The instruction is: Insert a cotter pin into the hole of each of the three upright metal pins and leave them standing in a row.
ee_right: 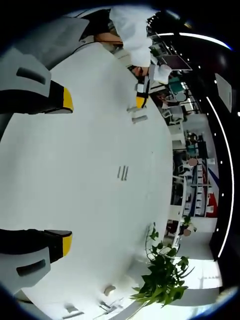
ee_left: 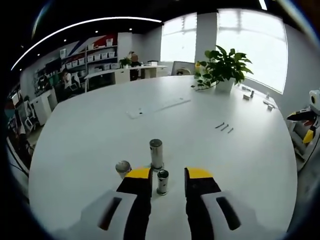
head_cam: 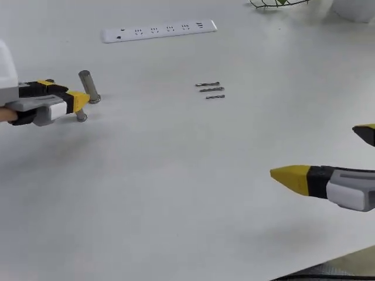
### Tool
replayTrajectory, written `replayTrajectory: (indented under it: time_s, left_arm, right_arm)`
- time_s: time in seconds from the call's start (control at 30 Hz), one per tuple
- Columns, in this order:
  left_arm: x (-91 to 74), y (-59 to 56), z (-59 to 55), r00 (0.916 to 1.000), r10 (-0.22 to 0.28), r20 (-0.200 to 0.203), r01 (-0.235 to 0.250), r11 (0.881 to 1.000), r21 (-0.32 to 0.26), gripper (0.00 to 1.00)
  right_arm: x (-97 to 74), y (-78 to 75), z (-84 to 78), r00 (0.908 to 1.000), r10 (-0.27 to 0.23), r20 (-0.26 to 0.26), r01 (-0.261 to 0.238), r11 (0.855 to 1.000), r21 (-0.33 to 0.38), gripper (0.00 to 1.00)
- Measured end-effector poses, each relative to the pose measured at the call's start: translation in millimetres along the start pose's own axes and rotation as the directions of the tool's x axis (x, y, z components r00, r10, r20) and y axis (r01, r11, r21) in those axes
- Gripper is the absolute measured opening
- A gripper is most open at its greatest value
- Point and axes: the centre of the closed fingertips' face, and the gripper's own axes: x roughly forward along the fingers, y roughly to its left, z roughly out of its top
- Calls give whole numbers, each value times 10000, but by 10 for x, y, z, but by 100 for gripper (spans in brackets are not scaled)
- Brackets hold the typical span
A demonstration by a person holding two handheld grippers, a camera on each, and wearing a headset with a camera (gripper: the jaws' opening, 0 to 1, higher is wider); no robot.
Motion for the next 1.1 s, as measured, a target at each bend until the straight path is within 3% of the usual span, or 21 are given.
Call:
replayTrajectory:
  time_s: [0.17,0.33,0.63,0.73,0.8,0.9,0.97,1.1]
  left_arm:
    - [57,48,-107,9996,80,-281,-84,9999,-144,16]
    - [72,72,-130,9990,241,-368,-242,9997,-9,9]
    - [64,8,-109,9984,113,-559,-80,9982,592,6]
    - [38,-68,-121,9984,36,-560,11,9965,833,6]
    - [3,-167,-107,9989,-138,-448,198,9906,1354,6]
    - [-63,-379,-79,9978,-639,-183,657,9897,1274,6]
    - [-109,-566,-61,9924,-1230,-8,1218,9813,1491,6]
    - [-214,-899,-97,9746,-2239,-89,2217,9575,1845,6]
  right_arm:
    - [-24,-18,-36,9999,-142,-44,142,9999,83,94]
    - [-50,-29,-84,9997,-238,-95,240,9995,211,94]
    - [-46,5,-25,9998,-220,-34,220,9997,139,94]
    - [-45,19,3,9998,-176,30,176,9998,110,94]
    - [-46,20,19,9998,-169,92,168,9998,116,94]
    - [-42,-12,10,9996,-268,94,267,9995,181,95]
    - [-43,-28,-1,9995,-298,93,296,9994,204,95]
    - [-74,-43,-4,9995,-261,177,256,9994,241,95]
